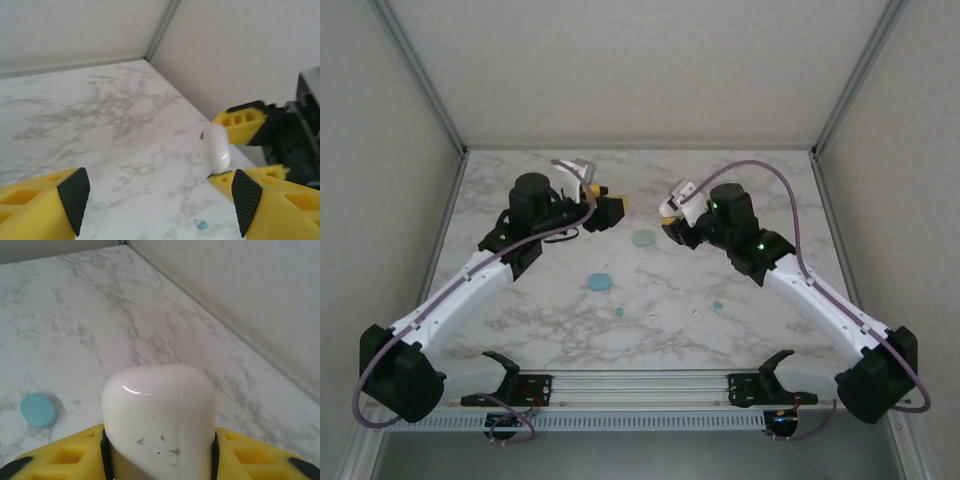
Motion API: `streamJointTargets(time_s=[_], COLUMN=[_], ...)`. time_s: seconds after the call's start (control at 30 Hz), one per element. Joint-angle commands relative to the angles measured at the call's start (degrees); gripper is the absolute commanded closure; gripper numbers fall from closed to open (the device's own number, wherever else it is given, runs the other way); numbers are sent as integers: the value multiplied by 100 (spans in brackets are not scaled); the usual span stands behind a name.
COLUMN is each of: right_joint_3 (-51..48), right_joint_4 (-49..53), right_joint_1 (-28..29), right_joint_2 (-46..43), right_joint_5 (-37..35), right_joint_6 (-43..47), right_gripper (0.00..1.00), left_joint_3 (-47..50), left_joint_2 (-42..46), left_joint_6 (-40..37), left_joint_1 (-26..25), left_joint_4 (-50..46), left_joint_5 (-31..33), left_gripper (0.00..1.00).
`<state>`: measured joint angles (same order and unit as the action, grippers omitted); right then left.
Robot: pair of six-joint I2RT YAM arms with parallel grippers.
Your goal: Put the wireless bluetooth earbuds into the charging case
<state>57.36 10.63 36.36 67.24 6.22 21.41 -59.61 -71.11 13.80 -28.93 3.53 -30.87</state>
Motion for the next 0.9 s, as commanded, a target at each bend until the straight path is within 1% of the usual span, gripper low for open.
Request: streamJointTargets(time_s=[0.0, 0.07, 0.17, 0.4, 0.57, 0.7, 0.87], right_joint_3=[-234, -208, -212, -199, -204, -216, -226], right_joint_4=[-671, -686, -830, -936, -962, -1003, -1015], right_joint_1=[176, 256, 309, 337, 344, 346, 352], right_joint_2=[-125, -150, -210, -244, -203, -208, -209], right_joint_5=[-83, -236, -308, -255, -222, -185, -191], right_joint_6=[759, 902, 939, 891, 898, 857, 887], right_gripper=[62, 62, 62, 61, 61, 61, 61], left_joint_3=[-488, -643, -780, -924, -1116, -1197, -1362], left_joint_2=[-159, -269, -452, -754, -997, -1127, -1318], left_joint_6=[15, -144, -366, -402, -536, -545, -613], left_joint_1=[-201, -298, -402, -558, -673, -754, -836], left_joint_4=[-308, -474, -786, -731, -886, -859, -966], left_joint_5=[-850, -990, -969, -986, -969, -995, -973], left_gripper=[22, 22, 24, 25, 27, 30, 39])
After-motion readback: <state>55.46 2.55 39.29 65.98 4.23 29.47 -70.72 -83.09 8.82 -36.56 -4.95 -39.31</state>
